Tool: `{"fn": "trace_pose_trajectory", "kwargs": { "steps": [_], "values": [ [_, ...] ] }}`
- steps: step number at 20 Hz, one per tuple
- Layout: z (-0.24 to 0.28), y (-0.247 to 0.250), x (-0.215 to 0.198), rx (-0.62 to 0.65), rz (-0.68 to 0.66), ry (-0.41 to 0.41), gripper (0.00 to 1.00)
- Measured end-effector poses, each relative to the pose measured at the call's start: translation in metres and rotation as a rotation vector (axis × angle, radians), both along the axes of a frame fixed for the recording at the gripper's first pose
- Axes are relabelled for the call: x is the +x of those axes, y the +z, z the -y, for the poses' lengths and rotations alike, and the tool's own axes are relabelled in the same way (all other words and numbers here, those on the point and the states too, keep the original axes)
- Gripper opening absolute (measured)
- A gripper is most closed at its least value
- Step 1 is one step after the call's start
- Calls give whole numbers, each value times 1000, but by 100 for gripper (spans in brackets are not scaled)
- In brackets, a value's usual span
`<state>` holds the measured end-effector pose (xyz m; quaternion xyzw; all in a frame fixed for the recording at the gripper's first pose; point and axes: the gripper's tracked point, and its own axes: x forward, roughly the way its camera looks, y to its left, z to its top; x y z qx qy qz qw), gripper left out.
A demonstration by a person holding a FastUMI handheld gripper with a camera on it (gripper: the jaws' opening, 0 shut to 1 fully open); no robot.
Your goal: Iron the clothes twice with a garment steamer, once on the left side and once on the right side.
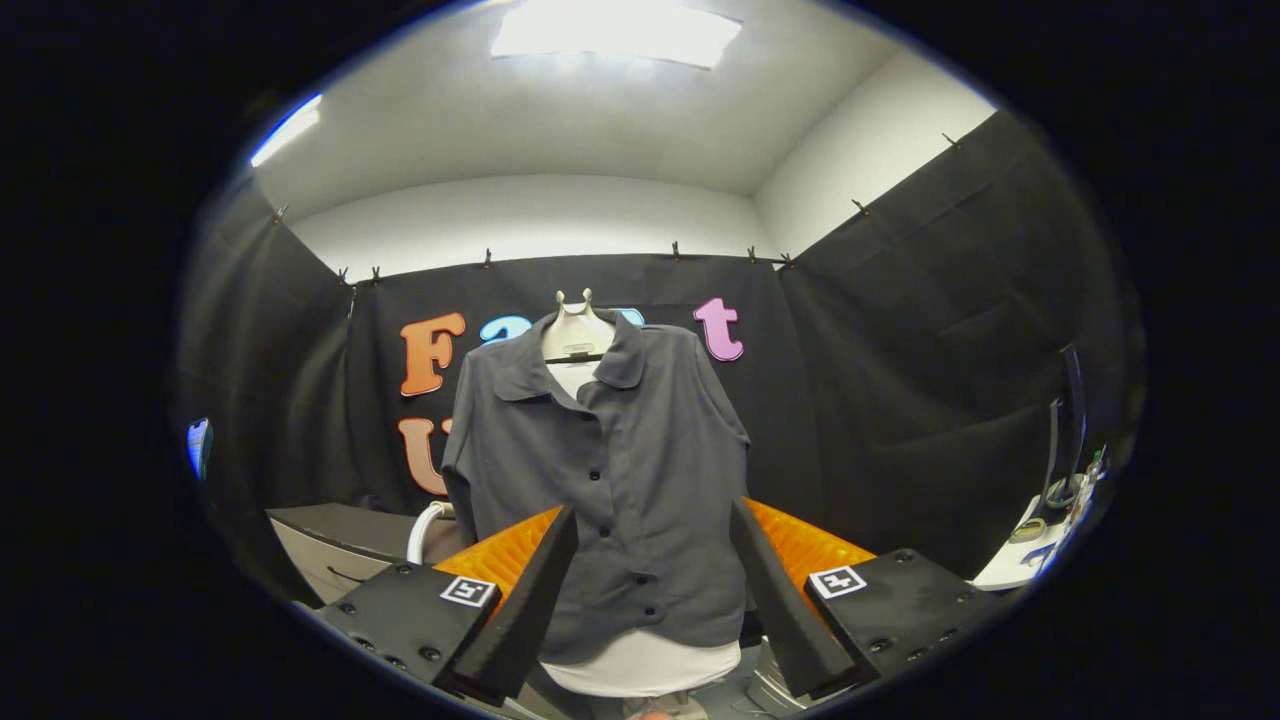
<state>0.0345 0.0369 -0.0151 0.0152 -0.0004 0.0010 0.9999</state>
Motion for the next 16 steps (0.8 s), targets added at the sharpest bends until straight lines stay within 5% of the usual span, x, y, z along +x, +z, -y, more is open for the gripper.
{"fn": "trace_pose_trajectory", "kwargs": {
  "steps": [9,16],
  "values": [
    [-86,8,41,22,-21,163,98],
    [-209,0,100,78,-77,357,98]
  ]
}}
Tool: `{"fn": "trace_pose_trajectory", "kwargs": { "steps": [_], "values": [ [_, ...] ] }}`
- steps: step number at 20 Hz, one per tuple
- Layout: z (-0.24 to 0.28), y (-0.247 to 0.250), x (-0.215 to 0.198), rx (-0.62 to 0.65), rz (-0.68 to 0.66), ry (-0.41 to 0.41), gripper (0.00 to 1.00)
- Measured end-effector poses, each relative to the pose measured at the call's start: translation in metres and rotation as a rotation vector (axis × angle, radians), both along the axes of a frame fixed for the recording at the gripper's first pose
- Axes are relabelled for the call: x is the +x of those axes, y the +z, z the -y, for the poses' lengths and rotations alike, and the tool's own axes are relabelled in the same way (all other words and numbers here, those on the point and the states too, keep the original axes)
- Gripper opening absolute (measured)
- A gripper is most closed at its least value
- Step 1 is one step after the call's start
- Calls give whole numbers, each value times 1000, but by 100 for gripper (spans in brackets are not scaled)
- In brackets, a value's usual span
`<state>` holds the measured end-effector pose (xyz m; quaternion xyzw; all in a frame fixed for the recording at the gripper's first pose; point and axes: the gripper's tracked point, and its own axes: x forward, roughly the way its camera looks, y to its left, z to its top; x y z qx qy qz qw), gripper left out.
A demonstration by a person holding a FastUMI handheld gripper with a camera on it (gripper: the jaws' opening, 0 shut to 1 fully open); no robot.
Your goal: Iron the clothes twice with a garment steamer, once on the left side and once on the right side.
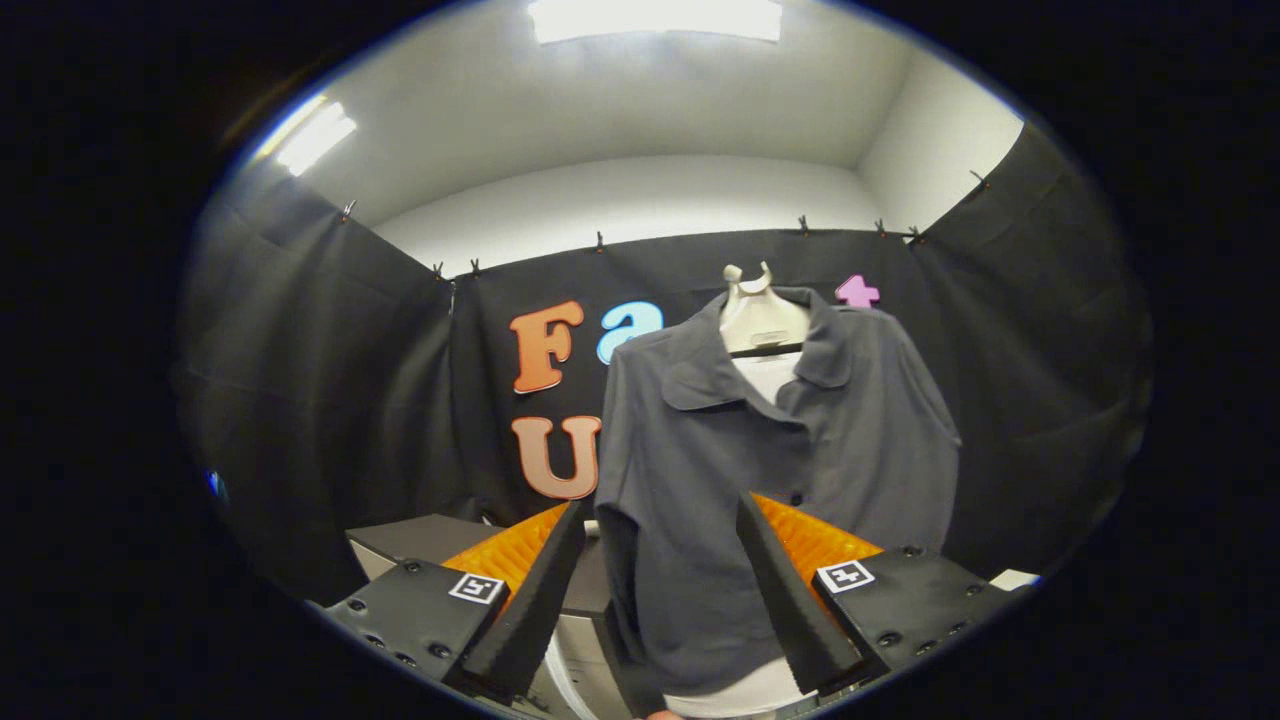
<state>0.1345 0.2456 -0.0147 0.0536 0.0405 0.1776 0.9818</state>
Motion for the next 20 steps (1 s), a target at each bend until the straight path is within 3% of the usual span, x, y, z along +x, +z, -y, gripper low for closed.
{"fn": "trace_pose_trajectory", "kwargs": {
  "steps": [2,7,12,16,20],
  "values": [
    [-39,-1,14,27,-27,63,98],
    [-117,-17,70,-27,-81,131,98],
    [-193,-61,159,-160,-151,111,98],
    [-238,-126,224,-332,-243,96,98],
    [-249,-183,278,-445,-335,75,98]
  ]
}}
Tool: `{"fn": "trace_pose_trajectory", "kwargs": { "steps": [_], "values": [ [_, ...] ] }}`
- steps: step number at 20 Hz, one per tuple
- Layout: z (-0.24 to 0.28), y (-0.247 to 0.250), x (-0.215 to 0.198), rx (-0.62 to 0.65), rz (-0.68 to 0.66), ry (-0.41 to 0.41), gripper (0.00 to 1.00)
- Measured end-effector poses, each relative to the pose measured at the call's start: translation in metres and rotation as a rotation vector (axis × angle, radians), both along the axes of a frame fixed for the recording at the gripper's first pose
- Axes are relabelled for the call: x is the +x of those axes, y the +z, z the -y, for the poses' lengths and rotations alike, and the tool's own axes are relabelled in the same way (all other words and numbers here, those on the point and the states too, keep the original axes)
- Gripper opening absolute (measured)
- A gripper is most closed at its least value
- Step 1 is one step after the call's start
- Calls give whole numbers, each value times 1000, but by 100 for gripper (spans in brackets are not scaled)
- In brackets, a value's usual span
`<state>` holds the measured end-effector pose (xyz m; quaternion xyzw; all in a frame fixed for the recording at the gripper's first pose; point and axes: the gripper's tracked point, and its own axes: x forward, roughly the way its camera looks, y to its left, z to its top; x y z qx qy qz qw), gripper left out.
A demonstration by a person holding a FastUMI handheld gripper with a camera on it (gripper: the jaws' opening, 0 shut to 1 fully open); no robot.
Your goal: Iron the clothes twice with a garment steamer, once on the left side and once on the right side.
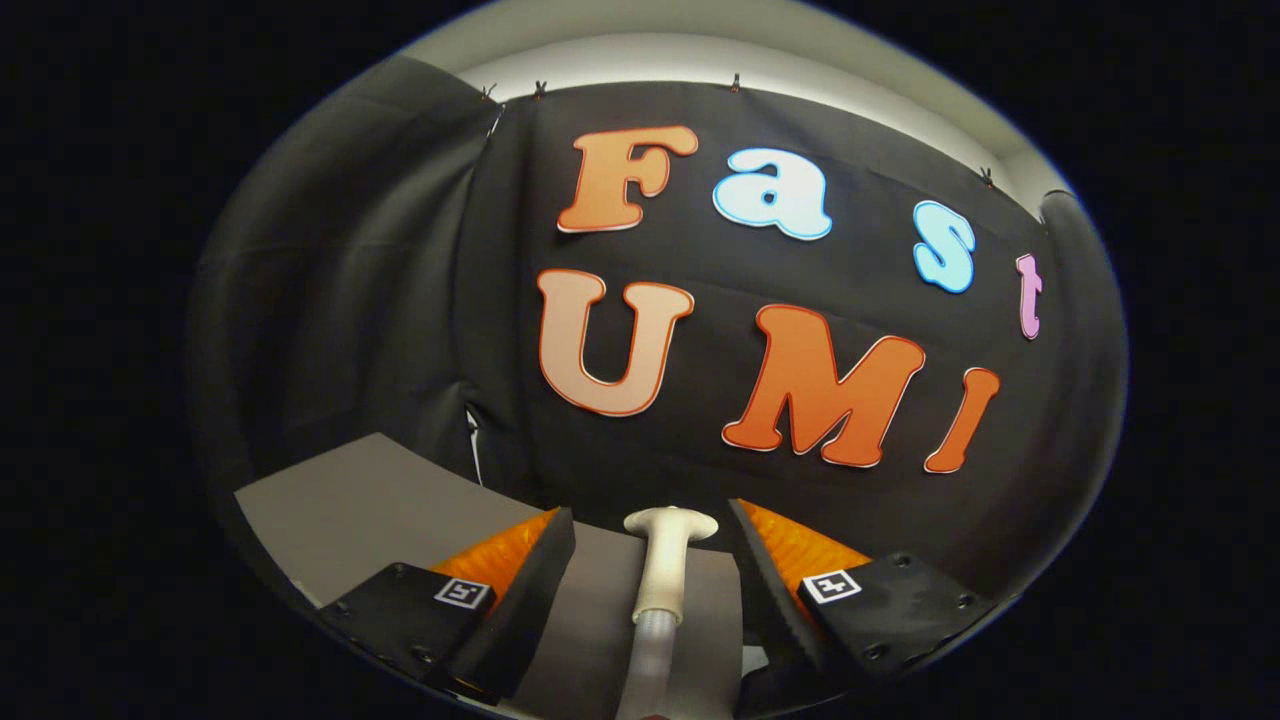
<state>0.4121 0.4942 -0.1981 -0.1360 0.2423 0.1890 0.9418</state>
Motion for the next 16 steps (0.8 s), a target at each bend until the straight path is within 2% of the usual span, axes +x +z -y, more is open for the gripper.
{"fn": "trace_pose_trajectory", "kwargs": {
  "steps": [3,7,12,16],
  "values": [
    [2,-38,21,-41,-85,-15,98],
    [3,-76,24,-74,-247,-25,97],
    [13,-102,21,-129,-377,-48,94],
    [18,-110,19,-126,-424,-57,92]
  ]
}}
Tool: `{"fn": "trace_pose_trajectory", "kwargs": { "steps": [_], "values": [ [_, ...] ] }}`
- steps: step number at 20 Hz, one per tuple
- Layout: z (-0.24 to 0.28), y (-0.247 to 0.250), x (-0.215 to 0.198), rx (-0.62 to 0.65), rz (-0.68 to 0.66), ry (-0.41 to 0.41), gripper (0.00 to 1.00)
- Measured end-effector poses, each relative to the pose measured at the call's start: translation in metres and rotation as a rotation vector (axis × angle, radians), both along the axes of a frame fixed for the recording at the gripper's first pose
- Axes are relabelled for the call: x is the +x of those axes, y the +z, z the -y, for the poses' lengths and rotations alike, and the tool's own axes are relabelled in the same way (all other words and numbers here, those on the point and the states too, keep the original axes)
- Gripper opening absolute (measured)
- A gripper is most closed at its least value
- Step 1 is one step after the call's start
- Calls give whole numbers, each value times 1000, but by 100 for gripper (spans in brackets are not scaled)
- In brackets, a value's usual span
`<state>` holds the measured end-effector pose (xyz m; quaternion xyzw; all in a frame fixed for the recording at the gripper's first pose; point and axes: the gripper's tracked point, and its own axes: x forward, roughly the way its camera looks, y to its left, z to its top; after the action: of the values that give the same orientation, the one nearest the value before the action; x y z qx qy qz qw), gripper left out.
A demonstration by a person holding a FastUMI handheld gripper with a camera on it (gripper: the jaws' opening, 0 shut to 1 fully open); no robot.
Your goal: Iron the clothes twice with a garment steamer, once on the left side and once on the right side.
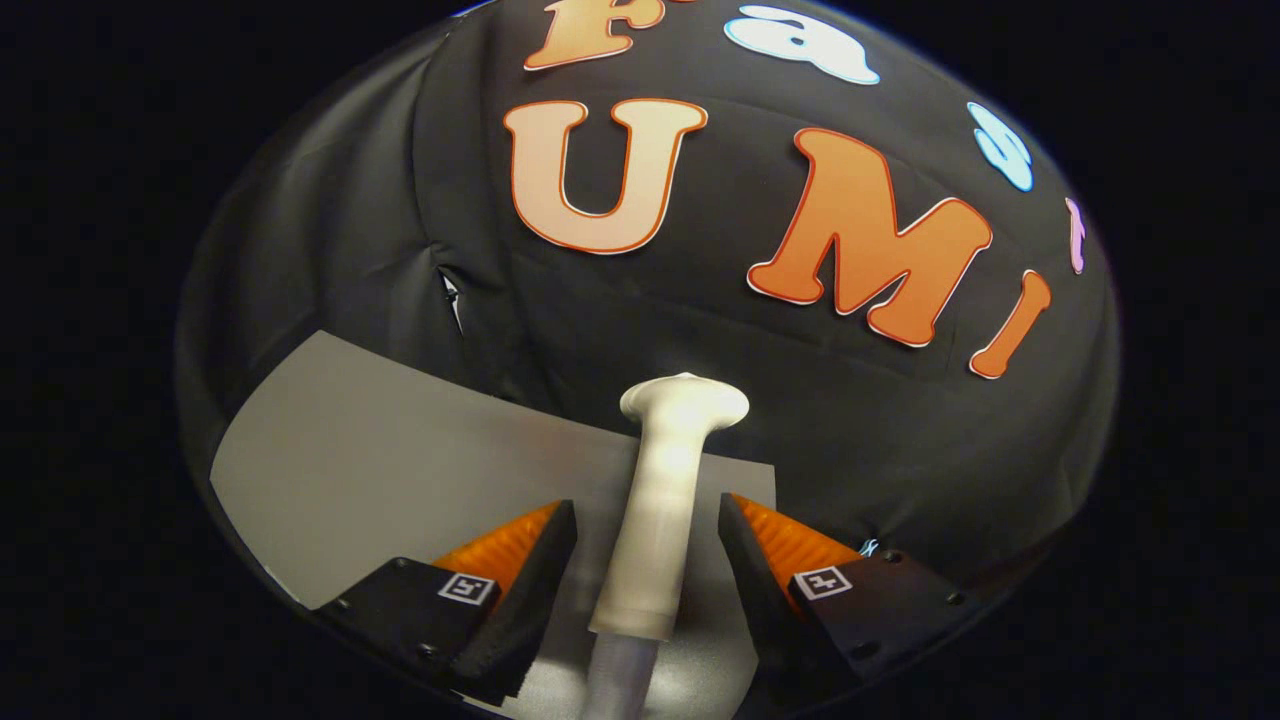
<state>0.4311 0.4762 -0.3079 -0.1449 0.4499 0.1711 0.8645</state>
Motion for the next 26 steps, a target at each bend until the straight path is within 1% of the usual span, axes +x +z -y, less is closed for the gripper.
{"fn": "trace_pose_trajectory", "kwargs": {
  "steps": [1,3,5,8,9,10,11,12,15,20,22,26],
  "values": [
    [2,-3,0,0,-6,-3,91],
    [1,-3,-2,0,-16,-5,79],
    [1,-6,-4,1,-27,9,68],
    [16,-3,-1,-7,-10,-16,51],
    [18,-3,0,7,-5,-19,43],
    [18,3,-5,16,0,-16,40],
    [18,4,-5,29,13,-10,40],
    [18,12,-10,47,24,-8,36],
    [13,31,-27,90,50,27,36],
    [11,78,-56,136,178,86,36],
    [13,94,-74,177,216,98,36],
    [23,121,-126,249,248,146,36]
  ]
}}
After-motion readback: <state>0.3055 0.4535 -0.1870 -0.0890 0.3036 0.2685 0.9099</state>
